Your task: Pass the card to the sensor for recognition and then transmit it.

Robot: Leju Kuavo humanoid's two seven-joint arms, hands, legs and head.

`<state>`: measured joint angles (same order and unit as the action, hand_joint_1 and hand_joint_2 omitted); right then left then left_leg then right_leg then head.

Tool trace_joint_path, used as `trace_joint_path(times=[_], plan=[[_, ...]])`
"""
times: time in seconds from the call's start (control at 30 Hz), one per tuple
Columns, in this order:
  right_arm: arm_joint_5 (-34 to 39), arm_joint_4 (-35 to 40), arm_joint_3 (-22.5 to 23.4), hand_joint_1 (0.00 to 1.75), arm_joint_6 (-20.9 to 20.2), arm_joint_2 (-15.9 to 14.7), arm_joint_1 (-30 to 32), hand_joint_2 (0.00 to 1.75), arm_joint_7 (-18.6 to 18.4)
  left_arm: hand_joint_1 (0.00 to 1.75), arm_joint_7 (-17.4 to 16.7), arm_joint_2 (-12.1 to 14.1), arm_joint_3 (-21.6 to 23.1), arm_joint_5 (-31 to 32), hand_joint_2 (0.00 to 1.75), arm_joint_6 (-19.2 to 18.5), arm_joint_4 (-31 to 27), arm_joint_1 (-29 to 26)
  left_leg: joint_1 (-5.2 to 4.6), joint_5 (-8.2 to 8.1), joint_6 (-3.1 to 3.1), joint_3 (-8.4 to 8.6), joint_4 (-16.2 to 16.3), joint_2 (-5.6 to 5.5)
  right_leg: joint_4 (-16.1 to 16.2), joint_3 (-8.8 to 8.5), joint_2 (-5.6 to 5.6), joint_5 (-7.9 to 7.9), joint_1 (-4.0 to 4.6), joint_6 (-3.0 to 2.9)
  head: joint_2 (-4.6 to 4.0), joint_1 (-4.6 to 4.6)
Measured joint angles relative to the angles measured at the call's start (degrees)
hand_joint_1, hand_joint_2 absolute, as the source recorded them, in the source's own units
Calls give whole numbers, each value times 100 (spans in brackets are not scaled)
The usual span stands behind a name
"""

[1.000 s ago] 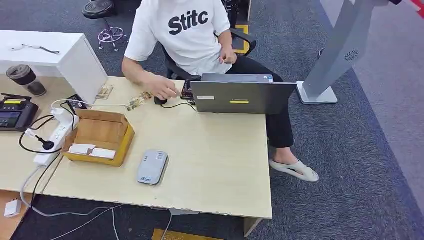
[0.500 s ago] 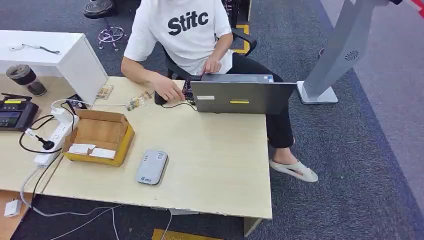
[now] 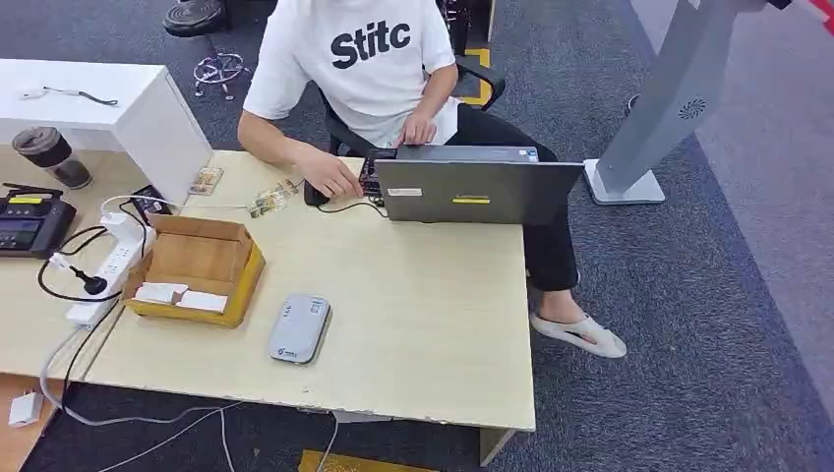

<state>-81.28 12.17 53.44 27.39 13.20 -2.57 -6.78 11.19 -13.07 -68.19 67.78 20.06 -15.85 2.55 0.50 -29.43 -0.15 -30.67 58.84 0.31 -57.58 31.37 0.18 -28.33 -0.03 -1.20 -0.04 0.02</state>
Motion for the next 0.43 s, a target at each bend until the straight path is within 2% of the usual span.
trace_joint_path(times=[0.43], plan=[[1632,170,-968,0,-511,-129,193,175,118,0,-240,295,1304,-1343,175,-373,-2,-220,0,0,0,-1,0,0,0,0,0,0,1,0,0,0]])
